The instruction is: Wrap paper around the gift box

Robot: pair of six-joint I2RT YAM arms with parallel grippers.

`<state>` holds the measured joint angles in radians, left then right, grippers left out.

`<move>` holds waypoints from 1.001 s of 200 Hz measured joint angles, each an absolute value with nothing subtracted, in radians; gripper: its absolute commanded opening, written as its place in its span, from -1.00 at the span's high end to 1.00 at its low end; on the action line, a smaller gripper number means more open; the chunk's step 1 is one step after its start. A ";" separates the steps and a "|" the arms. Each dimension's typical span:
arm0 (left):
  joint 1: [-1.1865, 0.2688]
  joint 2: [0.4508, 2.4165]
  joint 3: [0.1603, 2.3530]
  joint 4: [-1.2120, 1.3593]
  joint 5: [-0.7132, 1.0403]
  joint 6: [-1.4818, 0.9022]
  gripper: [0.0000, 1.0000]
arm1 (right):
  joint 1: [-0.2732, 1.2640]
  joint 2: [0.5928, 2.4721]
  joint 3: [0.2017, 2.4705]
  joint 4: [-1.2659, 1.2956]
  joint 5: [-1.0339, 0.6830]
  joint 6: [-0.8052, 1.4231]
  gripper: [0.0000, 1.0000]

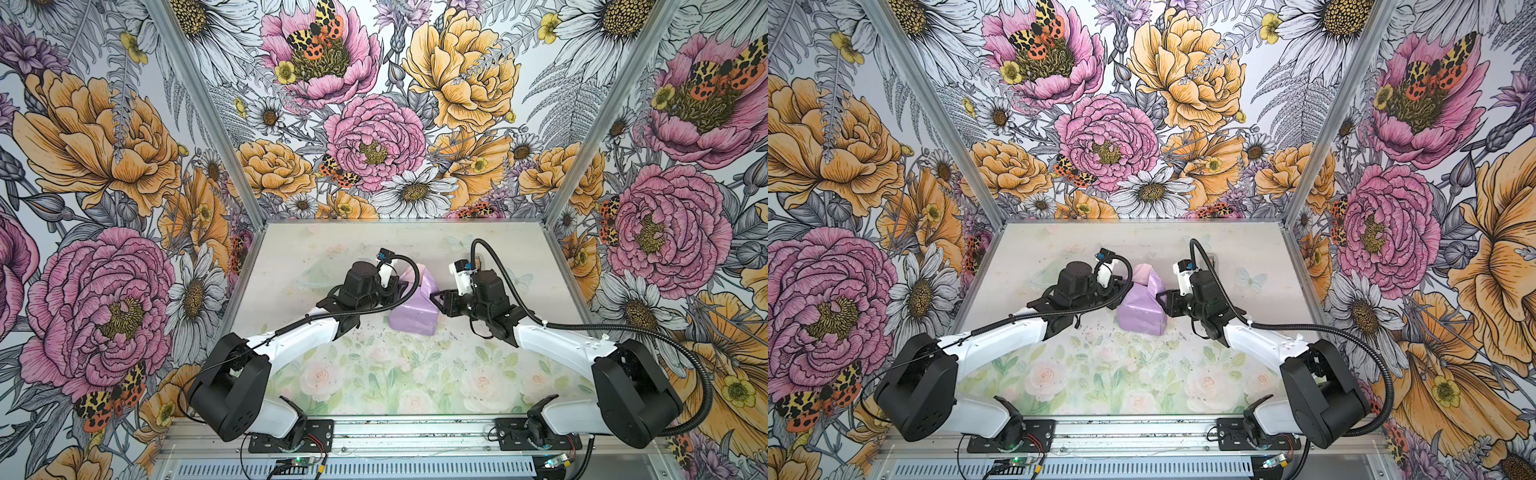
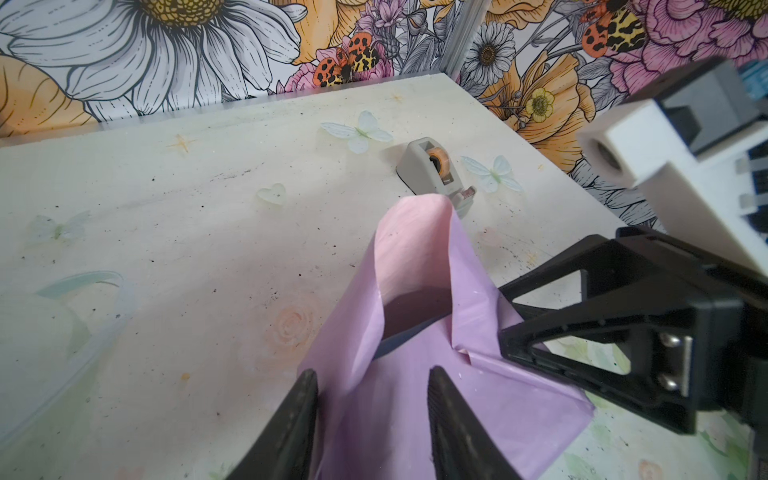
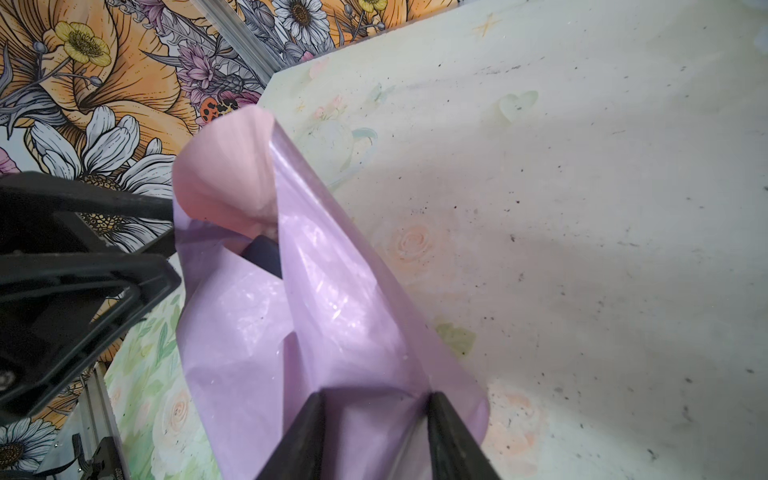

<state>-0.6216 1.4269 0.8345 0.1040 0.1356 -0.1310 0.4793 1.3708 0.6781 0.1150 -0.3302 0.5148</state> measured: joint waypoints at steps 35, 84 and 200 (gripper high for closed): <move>-0.619 1.432 0.834 0.105 0.138 -0.126 0.27 | 0.480 1.371 0.678 0.115 -0.330 0.514 0.16; -0.593 1.456 0.839 0.109 0.146 -0.108 0.02 | 0.480 1.371 0.678 0.115 -0.330 0.515 0.16; -0.565 1.528 0.899 0.098 0.214 -0.051 0.93 | 0.480 1.371 0.679 0.113 -0.330 0.514 0.17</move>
